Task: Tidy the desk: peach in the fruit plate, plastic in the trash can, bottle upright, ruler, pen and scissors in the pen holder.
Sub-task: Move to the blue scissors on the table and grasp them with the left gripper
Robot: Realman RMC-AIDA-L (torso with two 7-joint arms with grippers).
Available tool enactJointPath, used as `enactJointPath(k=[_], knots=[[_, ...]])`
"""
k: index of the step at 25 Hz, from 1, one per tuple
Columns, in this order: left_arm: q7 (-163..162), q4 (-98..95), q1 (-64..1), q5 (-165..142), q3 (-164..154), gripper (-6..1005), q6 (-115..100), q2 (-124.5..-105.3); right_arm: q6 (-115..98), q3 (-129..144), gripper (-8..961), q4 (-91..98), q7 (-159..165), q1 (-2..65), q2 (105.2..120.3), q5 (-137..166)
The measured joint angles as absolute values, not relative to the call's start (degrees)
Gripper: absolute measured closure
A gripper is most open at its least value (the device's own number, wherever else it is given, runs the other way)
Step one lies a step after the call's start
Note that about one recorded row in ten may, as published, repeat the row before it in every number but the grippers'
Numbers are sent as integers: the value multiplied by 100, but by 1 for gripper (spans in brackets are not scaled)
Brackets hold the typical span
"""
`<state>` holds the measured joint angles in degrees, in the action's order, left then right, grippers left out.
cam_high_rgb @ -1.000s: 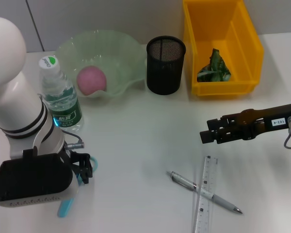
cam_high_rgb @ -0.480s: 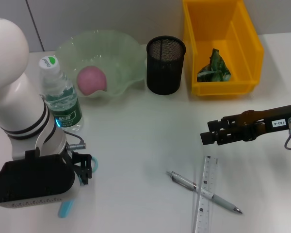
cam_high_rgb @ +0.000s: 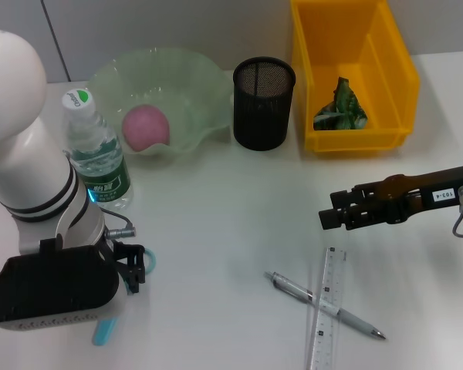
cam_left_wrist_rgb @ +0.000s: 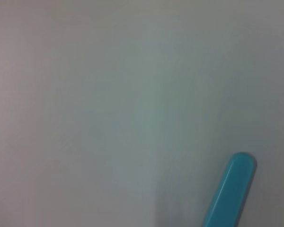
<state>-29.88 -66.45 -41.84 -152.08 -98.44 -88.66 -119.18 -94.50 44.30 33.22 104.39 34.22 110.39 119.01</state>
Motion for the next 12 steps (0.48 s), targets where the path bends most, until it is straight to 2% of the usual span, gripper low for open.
enactJointPath(k=[12], knots=[[-2999, -6520, -4248, -15232, -9844, 637, -8850, -11918, -9493, 4409, 136, 3322, 10441, 3445, 11035, 11901]])
